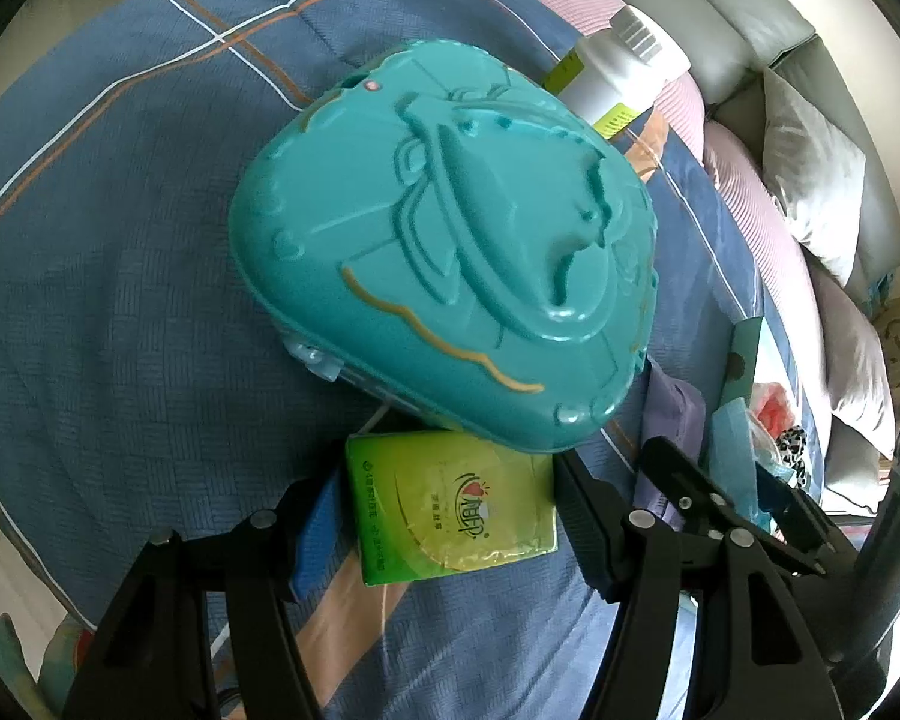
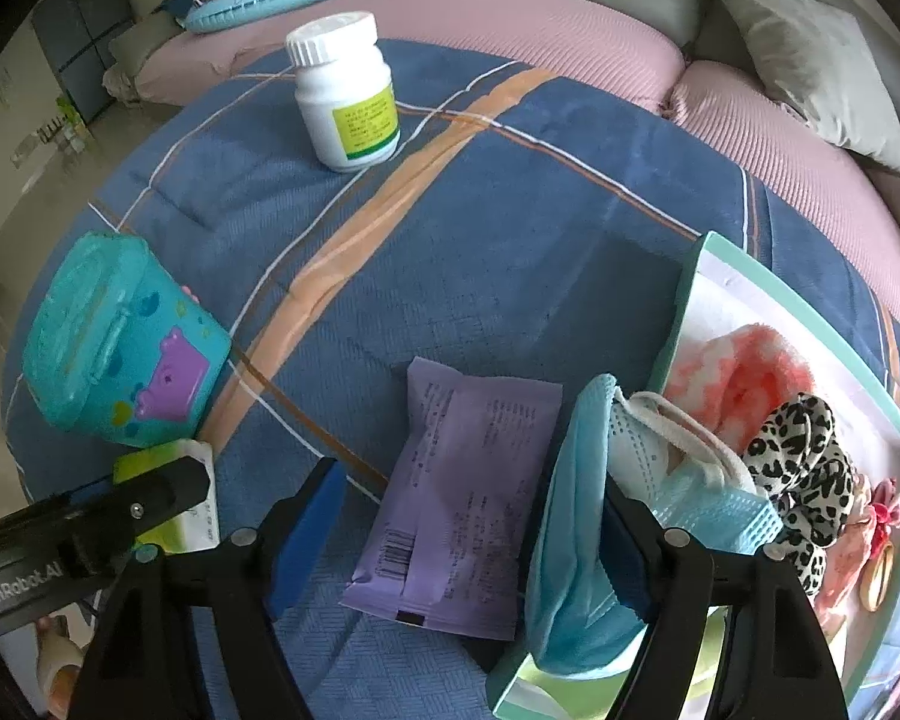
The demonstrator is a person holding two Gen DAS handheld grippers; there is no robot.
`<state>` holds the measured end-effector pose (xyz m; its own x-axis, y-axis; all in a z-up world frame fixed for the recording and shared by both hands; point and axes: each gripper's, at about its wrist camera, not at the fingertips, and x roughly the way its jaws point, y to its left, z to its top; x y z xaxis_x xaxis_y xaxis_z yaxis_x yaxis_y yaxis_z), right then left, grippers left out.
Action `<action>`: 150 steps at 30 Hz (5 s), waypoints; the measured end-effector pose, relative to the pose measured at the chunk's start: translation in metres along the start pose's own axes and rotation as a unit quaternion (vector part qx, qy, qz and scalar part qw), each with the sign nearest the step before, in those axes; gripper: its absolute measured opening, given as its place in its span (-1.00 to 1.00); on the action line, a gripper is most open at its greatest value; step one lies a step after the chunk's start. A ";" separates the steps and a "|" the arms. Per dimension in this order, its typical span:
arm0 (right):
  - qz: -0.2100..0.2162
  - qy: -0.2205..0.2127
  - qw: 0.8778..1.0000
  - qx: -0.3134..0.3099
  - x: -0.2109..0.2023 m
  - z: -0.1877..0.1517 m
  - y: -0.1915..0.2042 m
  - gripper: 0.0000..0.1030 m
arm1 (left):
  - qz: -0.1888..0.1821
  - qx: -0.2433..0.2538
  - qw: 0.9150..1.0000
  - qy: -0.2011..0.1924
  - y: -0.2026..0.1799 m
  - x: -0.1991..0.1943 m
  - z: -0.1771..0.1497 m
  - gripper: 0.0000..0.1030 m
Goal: Organize soft objects
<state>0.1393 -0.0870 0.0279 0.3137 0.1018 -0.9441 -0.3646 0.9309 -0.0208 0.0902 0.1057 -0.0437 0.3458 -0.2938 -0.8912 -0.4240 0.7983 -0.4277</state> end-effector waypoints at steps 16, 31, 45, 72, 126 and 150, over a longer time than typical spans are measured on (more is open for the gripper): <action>0.012 0.018 1.000 -0.016 0.010 -0.004 0.014 0.56 | -0.011 -0.009 1.000 0.002 0.010 -0.003 0.003 0.30; -0.032 0.024 0.999 -0.013 0.010 -0.004 0.011 0.38 | -0.012 -0.008 1.000 0.003 0.011 -0.002 0.002 0.30; -0.052 0.035 0.998 -0.010 0.025 0.005 0.017 0.38 | -0.013 -0.008 1.000 0.003 0.011 -0.002 0.001 0.30; -0.010 -0.020 0.998 0.051 -0.017 -0.007 -0.008 -0.48 | -0.016 -0.009 1.000 0.005 0.011 -0.001 0.002 0.30; 0.083 -0.021 0.993 0.076 -0.043 -0.048 -0.048 -0.29 | -0.020 -0.009 1.000 0.008 0.016 0.000 0.007 0.30; -0.016 -0.049 0.989 0.136 -0.082 -0.069 -0.111 0.31 | -0.020 -0.006 1.000 0.009 0.011 0.002 0.007 0.30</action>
<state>0.0939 -0.2226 0.0851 0.4087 0.0926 -0.9080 -0.1090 0.9927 0.0522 0.0917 0.1178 -0.0488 0.3469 -0.3347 -0.8761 -0.4207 0.7794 -0.4643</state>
